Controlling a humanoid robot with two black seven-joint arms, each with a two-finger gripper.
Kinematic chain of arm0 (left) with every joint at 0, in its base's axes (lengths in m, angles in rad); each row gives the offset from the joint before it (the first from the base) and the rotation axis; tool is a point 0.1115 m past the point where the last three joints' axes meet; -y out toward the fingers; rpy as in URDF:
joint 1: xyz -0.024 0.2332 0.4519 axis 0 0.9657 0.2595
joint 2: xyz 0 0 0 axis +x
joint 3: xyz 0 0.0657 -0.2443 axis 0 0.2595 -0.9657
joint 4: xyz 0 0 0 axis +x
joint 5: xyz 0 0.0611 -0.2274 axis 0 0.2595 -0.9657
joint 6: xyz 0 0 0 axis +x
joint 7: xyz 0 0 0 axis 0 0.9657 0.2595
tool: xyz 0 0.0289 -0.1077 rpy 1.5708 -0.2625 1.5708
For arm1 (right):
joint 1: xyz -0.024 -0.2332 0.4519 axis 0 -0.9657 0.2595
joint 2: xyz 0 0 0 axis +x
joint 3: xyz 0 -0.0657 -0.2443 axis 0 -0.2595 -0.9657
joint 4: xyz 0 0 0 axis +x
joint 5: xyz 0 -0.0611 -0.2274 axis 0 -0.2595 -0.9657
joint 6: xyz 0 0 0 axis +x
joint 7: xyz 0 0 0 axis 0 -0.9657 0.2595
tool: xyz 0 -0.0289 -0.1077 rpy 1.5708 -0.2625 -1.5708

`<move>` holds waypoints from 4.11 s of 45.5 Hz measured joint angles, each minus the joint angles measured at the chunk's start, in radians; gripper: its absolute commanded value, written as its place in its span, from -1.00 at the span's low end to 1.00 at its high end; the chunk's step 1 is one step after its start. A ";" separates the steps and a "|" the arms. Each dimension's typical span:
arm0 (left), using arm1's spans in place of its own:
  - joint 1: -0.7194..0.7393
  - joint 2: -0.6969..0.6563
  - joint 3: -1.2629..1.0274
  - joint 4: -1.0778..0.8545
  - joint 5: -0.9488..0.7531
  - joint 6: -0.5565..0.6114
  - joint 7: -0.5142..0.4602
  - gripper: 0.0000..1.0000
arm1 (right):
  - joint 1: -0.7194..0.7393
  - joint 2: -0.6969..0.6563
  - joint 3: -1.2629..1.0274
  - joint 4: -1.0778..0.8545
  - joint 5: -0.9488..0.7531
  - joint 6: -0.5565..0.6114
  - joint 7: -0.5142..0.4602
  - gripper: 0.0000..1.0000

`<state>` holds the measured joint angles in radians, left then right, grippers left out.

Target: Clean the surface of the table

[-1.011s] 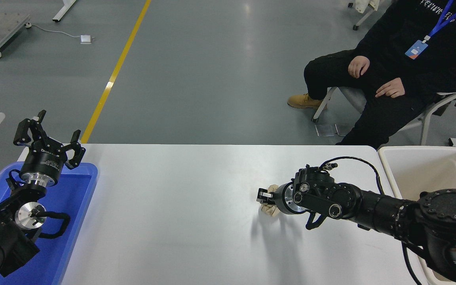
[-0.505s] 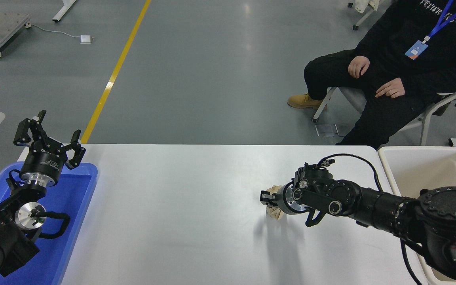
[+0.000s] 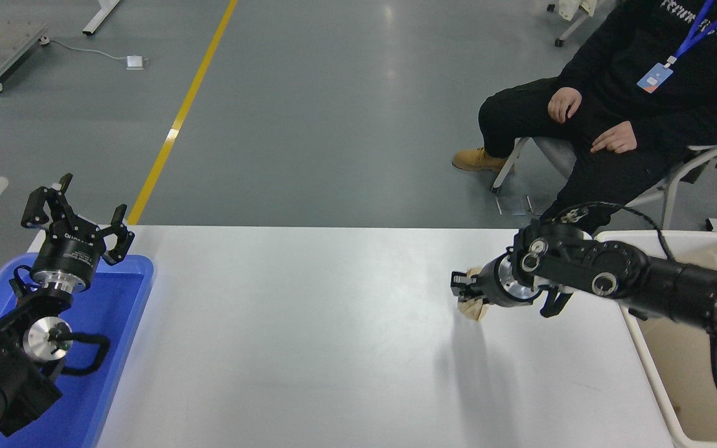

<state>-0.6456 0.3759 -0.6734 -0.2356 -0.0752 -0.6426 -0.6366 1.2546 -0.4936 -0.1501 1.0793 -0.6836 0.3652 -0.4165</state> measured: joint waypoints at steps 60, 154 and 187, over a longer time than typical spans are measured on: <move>0.001 0.000 0.000 0.000 0.000 0.000 0.000 1.00 | 0.070 -0.485 0.070 -0.061 0.025 0.137 0.011 -1.00; 0.000 0.000 0.000 0.001 0.000 0.001 0.000 1.00 | -0.527 0.158 0.169 -0.997 0.288 -0.450 0.423 1.00; 0.000 0.000 0.000 0.001 0.000 0.001 0.000 1.00 | -0.482 0.060 0.409 -0.898 0.290 -0.450 0.461 1.00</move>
<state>-0.6461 0.3758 -0.6734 -0.2350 -0.0752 -0.6412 -0.6366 0.7728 -0.4332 0.2592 0.1813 -0.3940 -0.0848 0.0443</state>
